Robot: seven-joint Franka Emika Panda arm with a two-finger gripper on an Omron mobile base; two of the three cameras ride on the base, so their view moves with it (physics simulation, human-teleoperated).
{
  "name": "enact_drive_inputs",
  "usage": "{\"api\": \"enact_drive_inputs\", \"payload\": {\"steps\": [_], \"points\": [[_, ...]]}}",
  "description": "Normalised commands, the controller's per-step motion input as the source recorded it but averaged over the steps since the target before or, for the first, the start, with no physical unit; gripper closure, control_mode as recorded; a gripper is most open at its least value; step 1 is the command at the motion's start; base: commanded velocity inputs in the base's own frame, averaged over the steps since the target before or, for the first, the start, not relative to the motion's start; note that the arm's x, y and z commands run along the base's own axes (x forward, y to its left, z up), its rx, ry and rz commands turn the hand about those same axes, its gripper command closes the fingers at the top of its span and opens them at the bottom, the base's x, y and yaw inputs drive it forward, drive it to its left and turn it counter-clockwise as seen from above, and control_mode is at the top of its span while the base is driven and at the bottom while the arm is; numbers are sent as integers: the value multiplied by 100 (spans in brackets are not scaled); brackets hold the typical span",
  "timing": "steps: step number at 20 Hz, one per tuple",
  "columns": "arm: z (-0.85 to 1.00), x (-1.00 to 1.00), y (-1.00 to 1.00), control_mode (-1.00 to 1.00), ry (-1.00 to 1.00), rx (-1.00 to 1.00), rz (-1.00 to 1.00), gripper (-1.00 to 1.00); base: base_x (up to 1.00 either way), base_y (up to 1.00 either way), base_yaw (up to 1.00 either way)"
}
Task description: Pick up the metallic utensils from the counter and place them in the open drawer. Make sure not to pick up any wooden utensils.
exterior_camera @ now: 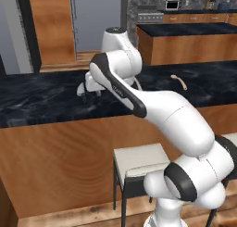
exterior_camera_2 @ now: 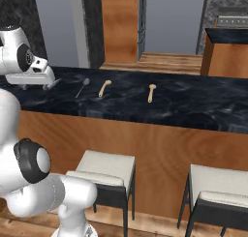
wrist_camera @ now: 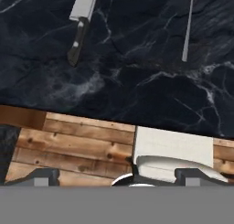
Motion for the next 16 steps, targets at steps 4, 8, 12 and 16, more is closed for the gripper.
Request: {"api": "enact_drive_inputs", "payload": {"steps": [4,8,12,16], "points": [[0,88,0,-100,18,2,4,-100,0,0,0],[-4,62,4,-100,7,0,0,-100,0,0,0],[-9,34,8,-100,2,0,0,-100,0,0,0],[-22,37,19,-100,0,0,0,-100,0,0,0]]}}
